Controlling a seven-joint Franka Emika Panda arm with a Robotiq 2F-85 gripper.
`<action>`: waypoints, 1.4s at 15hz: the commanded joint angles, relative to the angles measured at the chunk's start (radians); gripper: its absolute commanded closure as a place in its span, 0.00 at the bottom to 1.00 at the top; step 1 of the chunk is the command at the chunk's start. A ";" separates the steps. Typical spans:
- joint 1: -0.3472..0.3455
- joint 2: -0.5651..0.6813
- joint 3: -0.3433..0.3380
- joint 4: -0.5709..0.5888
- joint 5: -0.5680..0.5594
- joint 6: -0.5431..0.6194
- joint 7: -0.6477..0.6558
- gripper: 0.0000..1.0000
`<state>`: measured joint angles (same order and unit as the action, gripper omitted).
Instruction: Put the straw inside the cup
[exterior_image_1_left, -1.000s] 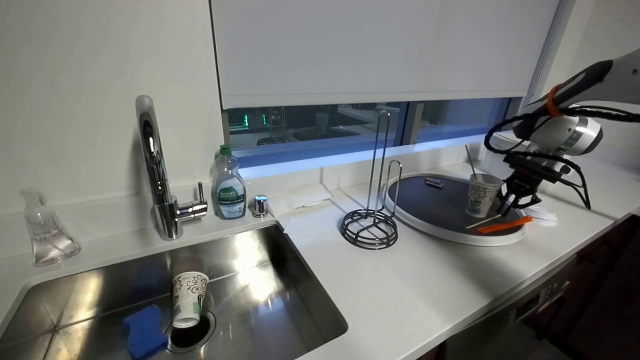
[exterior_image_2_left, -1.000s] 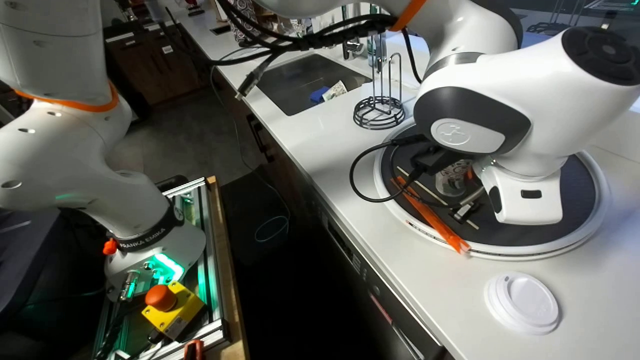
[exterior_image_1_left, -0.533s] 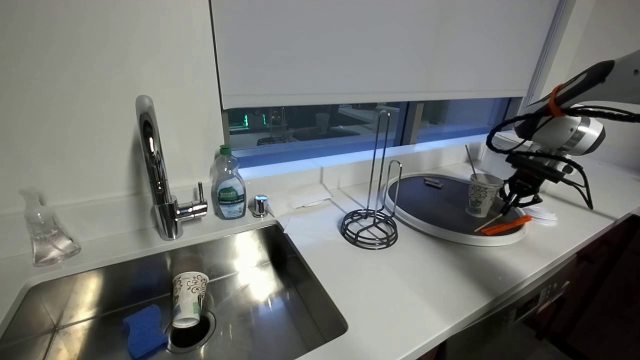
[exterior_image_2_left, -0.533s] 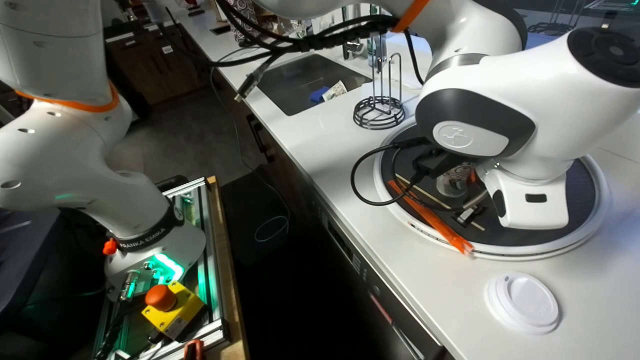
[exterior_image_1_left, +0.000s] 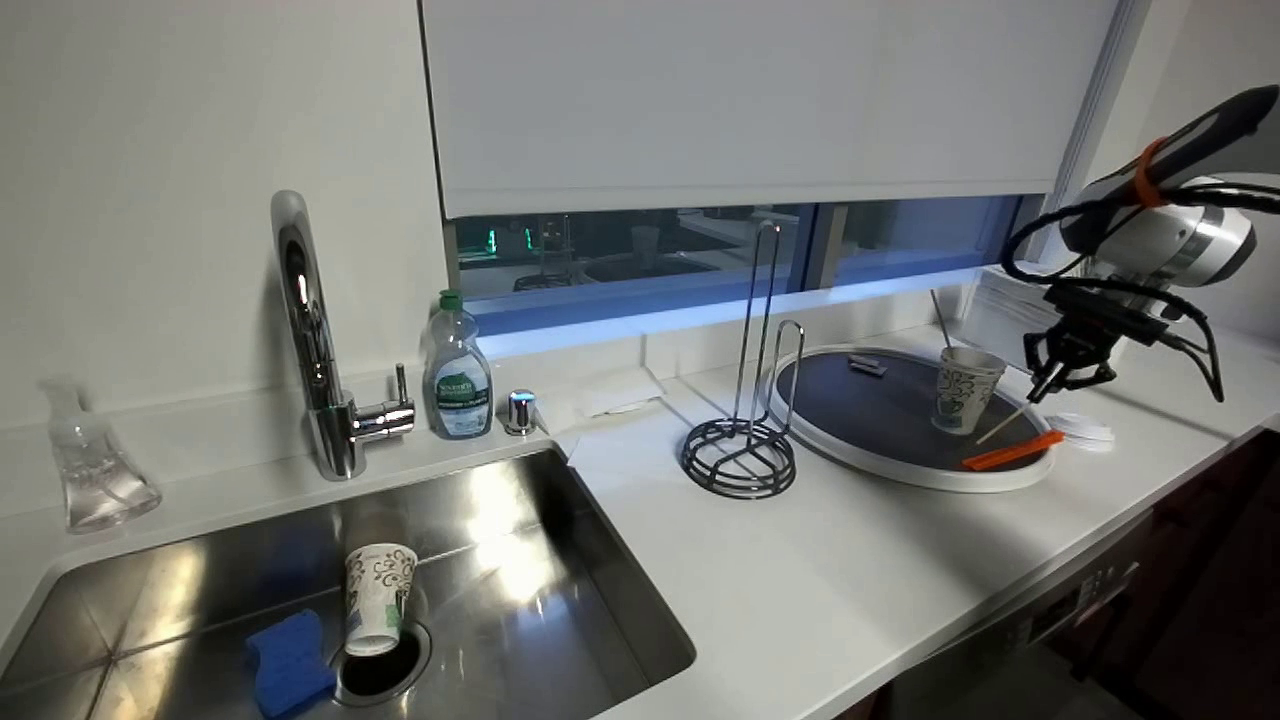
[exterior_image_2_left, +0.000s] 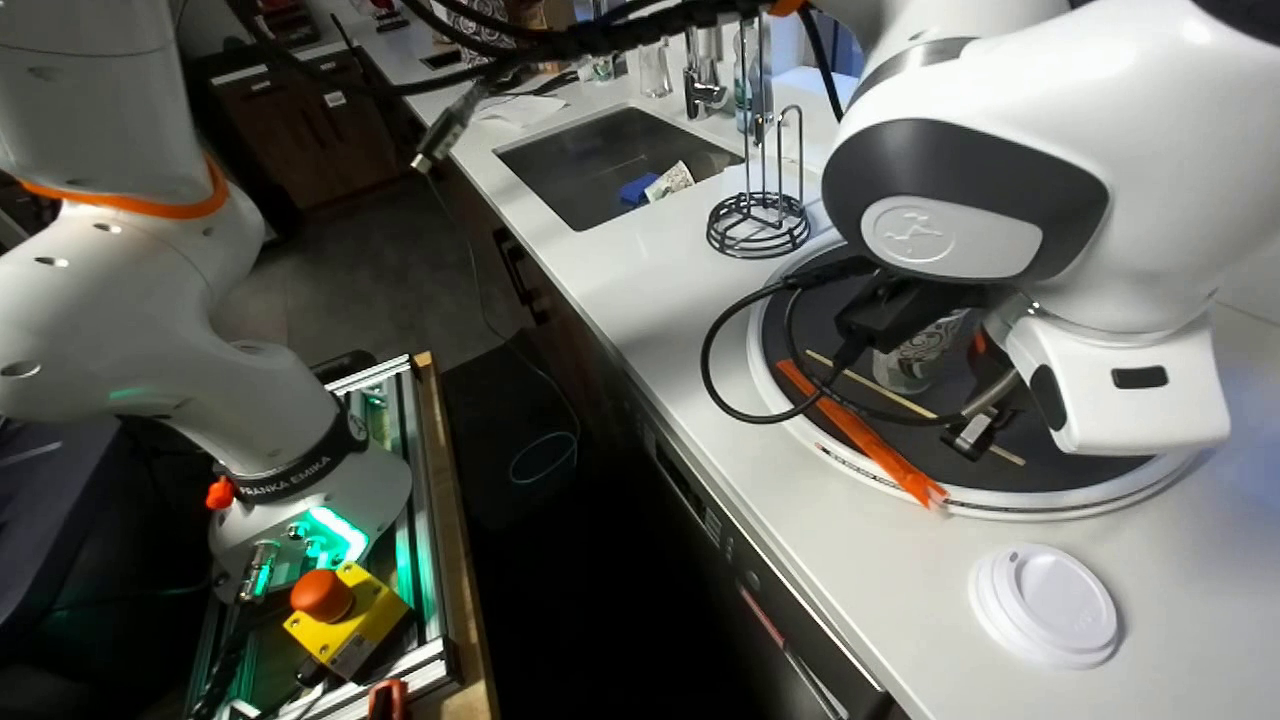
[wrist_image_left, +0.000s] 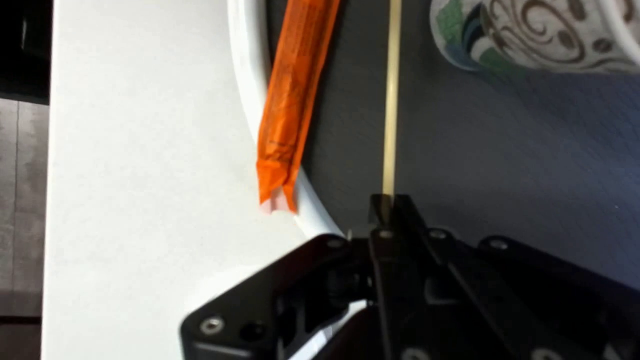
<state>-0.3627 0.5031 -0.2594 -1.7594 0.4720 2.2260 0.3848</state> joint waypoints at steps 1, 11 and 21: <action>0.002 -0.110 -0.024 -0.117 -0.040 0.099 -0.059 0.99; 0.020 -0.364 -0.047 -0.351 -0.112 0.376 -0.150 0.99; 0.058 -0.610 0.011 -0.570 0.013 0.756 -0.324 0.99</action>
<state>-0.3226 -0.0263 -0.2615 -2.2482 0.4280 2.8933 0.1195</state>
